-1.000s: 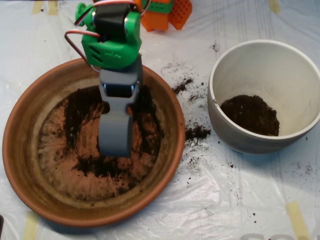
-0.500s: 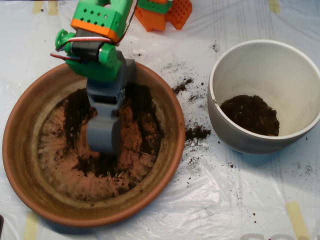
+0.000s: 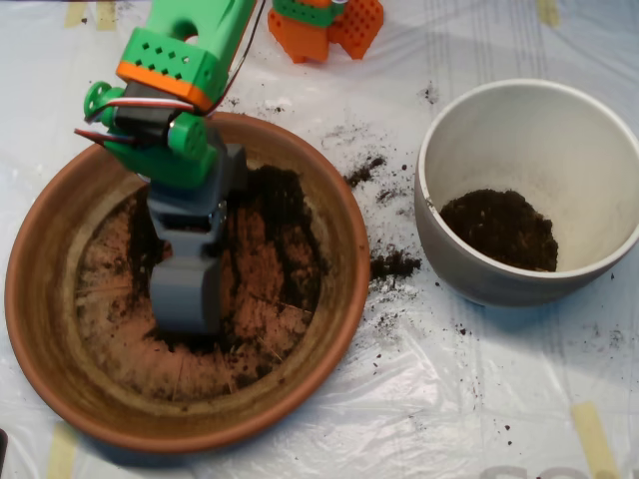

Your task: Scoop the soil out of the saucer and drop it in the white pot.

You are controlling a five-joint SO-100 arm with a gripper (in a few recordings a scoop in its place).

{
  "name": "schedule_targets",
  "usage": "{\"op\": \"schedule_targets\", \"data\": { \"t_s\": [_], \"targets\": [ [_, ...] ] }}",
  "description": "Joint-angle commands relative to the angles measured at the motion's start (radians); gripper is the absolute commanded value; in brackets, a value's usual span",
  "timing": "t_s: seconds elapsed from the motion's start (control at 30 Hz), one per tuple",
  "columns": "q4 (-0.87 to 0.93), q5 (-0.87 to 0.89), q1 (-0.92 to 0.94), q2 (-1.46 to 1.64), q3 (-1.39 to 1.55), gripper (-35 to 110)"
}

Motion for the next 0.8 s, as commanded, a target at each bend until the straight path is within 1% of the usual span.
{"op": "schedule_targets", "data": {
  "t_s": [0.0, 0.2, 0.47, 0.63, 0.77],
  "targets": [
    [0.074, -0.017, 0.002, 0.049, -0.091, 59],
    [0.084, -0.026, 0.002, 0.075, -0.017, 58],
    [-0.173, -0.115, 0.028, 0.087, 0.156, 58],
    [-0.199, -0.133, 0.046, 0.052, 0.112, 57],
    [-0.138, -0.127, 0.041, -0.032, -0.021, 57]
  ]
}}
